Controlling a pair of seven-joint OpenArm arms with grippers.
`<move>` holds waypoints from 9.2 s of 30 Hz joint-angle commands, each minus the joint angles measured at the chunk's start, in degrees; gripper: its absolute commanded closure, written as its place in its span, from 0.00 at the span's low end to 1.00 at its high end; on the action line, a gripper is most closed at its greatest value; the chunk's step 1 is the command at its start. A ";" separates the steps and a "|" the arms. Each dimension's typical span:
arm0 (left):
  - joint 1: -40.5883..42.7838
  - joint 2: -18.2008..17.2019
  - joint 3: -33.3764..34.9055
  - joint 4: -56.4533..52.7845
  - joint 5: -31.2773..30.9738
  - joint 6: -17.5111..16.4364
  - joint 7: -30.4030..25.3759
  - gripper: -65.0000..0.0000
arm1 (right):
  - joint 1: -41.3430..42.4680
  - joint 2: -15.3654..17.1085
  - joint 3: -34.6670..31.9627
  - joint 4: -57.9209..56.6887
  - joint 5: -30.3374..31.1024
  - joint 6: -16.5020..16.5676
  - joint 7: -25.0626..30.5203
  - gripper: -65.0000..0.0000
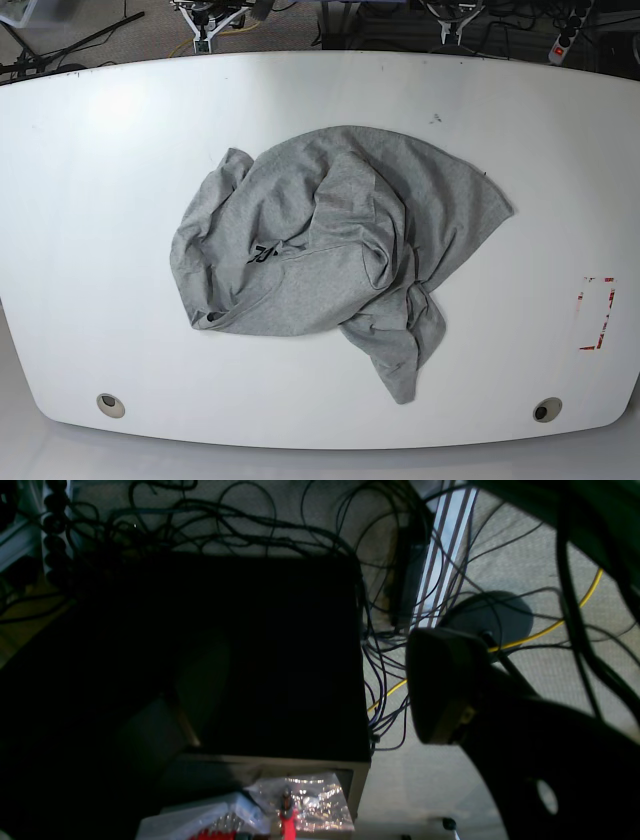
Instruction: Fold the T-shirt properly
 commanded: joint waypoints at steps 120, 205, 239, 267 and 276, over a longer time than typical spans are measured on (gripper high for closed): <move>54.31 -3.24 -20.86 108.00 0.04 -0.07 -6.44 0.00 | 7.06 4.71 1.64 95.11 36.33 7.48 -66.96 0.26; -2.74 -3.24 -20.34 80.75 0.30 -18.27 34.96 0.00 | 16.03 5.15 -3.46 72.87 32.02 7.57 -57.81 1.00; 4.11 -3.24 -20.86 98.77 0.30 -24.33 35.23 1.00 | 4.78 5.24 -0.38 92.39 31.67 7.39 -58.69 1.00; -34.21 -3.33 -24.82 109.14 0.30 -24.51 62.65 1.00 | 46.71 12.97 -3.10 71.11 31.85 7.66 -62.30 1.00; -48.63 -5.17 -21.22 108.97 0.48 -24.25 62.92 0.99 | 63.06 13.77 -9.35 64.43 31.59 7.66 -62.30 1.00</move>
